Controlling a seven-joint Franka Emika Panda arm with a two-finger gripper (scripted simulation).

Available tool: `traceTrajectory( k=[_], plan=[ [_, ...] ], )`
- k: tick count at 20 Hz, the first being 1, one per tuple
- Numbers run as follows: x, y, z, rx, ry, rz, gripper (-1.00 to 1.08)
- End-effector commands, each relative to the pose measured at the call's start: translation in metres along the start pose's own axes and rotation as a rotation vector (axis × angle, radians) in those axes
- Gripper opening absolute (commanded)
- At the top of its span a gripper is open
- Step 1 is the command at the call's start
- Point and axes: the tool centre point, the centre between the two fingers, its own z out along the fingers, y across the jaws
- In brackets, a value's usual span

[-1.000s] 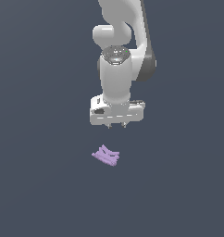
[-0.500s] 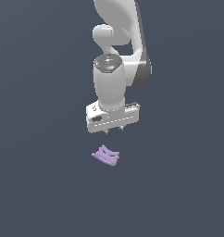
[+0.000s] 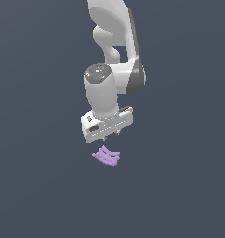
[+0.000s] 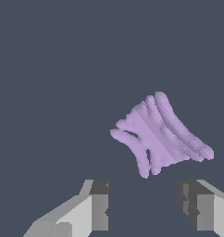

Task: Pick up the object and move it to a goal position.

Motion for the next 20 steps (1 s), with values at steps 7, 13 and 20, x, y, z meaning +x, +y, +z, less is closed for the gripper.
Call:
traceTrajectory(
  k=[7,13,20],
  plan=[
    [0.003,0.019,0.014,0.025,0.033,-0.170,0.28],
    [0.005,0.034,0.024,0.039,0.062,-0.287,0.28],
    [0.006,0.051,0.034,0.050,0.101,-0.420,0.28]
  ],
)
